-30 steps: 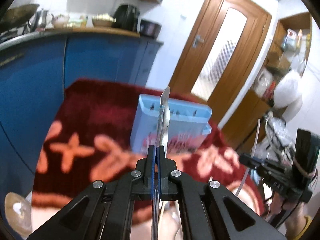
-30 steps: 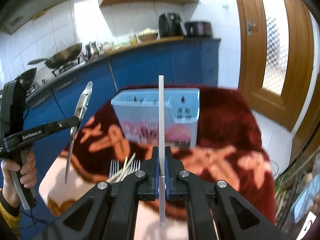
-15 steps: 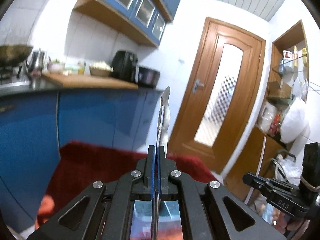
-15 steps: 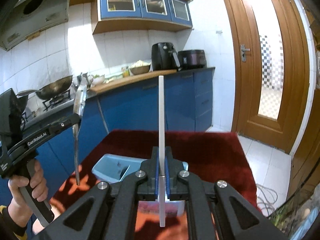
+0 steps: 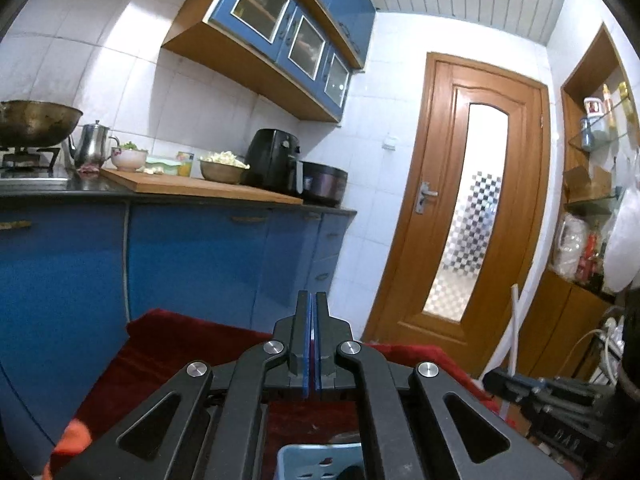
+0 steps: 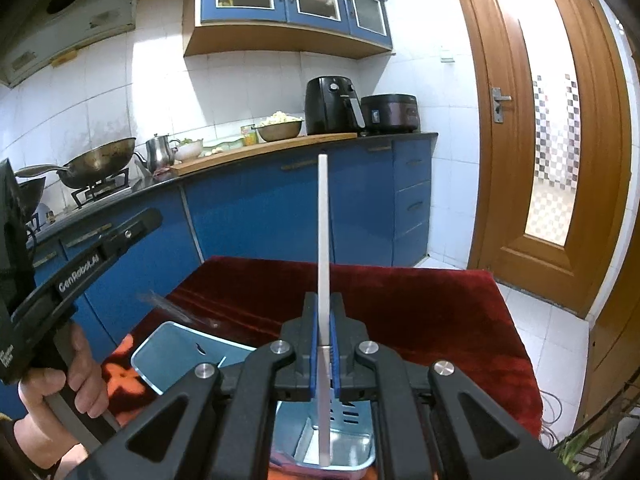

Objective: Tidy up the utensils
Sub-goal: 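Lift both utensils into the blue holder and open both tools to release them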

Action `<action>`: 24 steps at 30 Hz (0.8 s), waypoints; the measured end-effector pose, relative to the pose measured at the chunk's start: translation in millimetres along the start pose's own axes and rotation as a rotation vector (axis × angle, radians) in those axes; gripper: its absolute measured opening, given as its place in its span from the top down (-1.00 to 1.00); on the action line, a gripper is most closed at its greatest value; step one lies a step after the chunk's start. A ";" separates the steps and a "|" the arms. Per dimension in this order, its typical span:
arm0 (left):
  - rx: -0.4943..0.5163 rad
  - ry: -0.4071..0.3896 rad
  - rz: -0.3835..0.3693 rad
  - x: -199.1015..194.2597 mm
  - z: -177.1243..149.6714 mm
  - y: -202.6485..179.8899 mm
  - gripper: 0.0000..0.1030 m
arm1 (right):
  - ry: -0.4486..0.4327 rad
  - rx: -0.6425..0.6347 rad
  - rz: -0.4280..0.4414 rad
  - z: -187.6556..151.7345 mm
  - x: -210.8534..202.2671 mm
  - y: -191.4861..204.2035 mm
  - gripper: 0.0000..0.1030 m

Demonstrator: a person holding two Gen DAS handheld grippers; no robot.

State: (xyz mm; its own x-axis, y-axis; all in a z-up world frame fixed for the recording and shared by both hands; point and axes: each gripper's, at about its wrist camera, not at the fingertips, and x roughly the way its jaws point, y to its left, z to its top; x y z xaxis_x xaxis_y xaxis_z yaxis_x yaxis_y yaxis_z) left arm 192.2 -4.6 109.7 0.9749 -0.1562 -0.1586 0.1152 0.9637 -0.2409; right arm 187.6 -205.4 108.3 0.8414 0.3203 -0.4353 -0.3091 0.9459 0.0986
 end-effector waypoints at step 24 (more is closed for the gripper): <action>0.048 0.240 -0.014 1.9 -20.6 7.2 0.92 | 0.048 0.022 0.078 -3.1 17.2 5.8 0.45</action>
State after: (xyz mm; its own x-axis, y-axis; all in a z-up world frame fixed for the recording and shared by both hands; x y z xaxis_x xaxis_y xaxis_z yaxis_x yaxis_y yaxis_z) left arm 191.0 -2.4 87.9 0.9007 -0.2113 -0.3797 0.1432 0.9694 -0.1996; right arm 198.9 -194.6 98.6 0.7926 0.3911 -0.4678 -0.3628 0.9191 0.1536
